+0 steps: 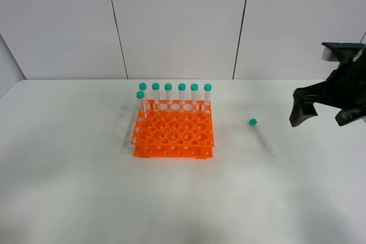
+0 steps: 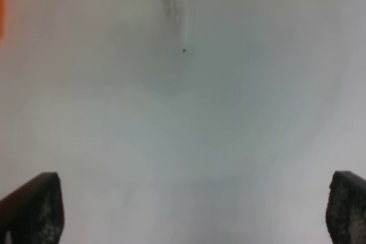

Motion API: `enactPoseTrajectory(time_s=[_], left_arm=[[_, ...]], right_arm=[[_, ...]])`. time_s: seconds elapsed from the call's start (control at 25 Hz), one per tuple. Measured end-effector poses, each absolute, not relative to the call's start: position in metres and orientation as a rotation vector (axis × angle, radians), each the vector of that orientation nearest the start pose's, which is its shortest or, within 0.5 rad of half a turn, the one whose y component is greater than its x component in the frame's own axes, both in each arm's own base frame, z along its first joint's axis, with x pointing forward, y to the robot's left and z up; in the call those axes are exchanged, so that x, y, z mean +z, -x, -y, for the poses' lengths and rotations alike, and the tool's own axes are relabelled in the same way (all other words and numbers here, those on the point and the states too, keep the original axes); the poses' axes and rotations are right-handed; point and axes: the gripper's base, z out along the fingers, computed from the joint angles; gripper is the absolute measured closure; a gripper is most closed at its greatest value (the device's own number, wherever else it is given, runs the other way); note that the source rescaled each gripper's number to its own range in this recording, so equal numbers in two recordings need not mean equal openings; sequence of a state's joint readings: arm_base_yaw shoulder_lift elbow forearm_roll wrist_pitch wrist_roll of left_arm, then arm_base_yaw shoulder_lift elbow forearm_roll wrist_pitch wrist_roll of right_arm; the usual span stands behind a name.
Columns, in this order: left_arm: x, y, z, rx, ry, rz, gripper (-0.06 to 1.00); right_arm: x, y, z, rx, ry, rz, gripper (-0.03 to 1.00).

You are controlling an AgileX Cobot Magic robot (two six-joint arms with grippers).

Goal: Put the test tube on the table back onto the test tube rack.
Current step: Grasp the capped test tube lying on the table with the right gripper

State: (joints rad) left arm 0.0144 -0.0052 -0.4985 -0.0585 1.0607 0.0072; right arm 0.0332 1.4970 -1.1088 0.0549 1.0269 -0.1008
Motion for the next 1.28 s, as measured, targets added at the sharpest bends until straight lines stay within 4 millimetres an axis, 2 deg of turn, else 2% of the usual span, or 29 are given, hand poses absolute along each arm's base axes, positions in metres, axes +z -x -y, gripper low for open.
enactPoseTrajectory(time_s=[0.12, 0.24, 0.48, 0.96, 1.28], left_arm=[[0.277, 0.006, 0.005, -0.056, 0.005, -2.040, -0.06], [0.277, 0.005, 0.005, -0.056, 0.005, -2.039, -0.06], [0.277, 0.005, 0.005, -0.056, 0.005, -2.039, -0.06], [0.277, 0.005, 0.005, -0.056, 0.005, -2.039, -0.06], [0.277, 0.005, 0.005, -0.056, 0.005, -2.039, -0.06]], right_arm=[[0.238, -0.314, -0.024, 0.040, 0.230, -2.958, -0.03], [0.214, -0.334, -0.036, 0.020, 0.291, -2.961, -0.03], [0.188, -0.356, -0.038, 0.015, 0.286, -2.897, -0.03], [0.136, -0.375, -0.042, 0.018, 0.315, -2.896, -0.03], [0.119, -0.377, -0.042, 0.019, 0.316, -2.920, -0.03]])
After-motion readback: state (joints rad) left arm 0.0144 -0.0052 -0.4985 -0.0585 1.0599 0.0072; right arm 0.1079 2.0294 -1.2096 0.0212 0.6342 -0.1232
